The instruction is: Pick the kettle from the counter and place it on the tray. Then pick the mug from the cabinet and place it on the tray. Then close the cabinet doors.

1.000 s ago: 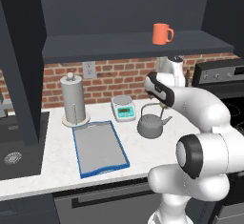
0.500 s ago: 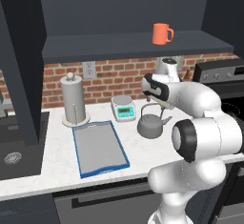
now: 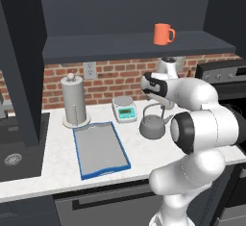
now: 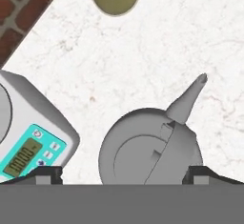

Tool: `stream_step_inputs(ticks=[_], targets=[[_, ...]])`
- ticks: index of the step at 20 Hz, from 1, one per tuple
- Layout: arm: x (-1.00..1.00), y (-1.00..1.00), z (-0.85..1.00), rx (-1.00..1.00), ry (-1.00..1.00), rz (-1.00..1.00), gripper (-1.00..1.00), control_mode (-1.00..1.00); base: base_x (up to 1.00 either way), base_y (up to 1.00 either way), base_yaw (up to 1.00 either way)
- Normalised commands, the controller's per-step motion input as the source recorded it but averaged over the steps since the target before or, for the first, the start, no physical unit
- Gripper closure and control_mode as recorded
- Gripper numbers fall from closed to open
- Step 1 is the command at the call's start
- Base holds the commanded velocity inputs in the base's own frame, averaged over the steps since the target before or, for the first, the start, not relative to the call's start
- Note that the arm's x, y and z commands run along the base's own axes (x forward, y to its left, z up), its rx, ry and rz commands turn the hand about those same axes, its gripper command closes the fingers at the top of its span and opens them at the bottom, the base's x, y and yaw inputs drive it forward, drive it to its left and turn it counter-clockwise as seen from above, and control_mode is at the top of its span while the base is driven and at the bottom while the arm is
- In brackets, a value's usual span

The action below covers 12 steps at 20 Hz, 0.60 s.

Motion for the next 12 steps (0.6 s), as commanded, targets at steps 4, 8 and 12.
stream_step_inputs(ticks=[4,8,12], targets=[[0.04,0.00,-0.25,0.00,0.06,-0.01,-1.00,-1.00,0.00,0.00,0.00],[-0.01,0.00,-0.28,0.00,0.10,-0.05,-1.00,-1.00,0.00,0.00,0.00],[-0.03,0.00,-0.28,0.00,0.06,-0.06,-1.00,-1.00,0.00,0.00,0.00]])
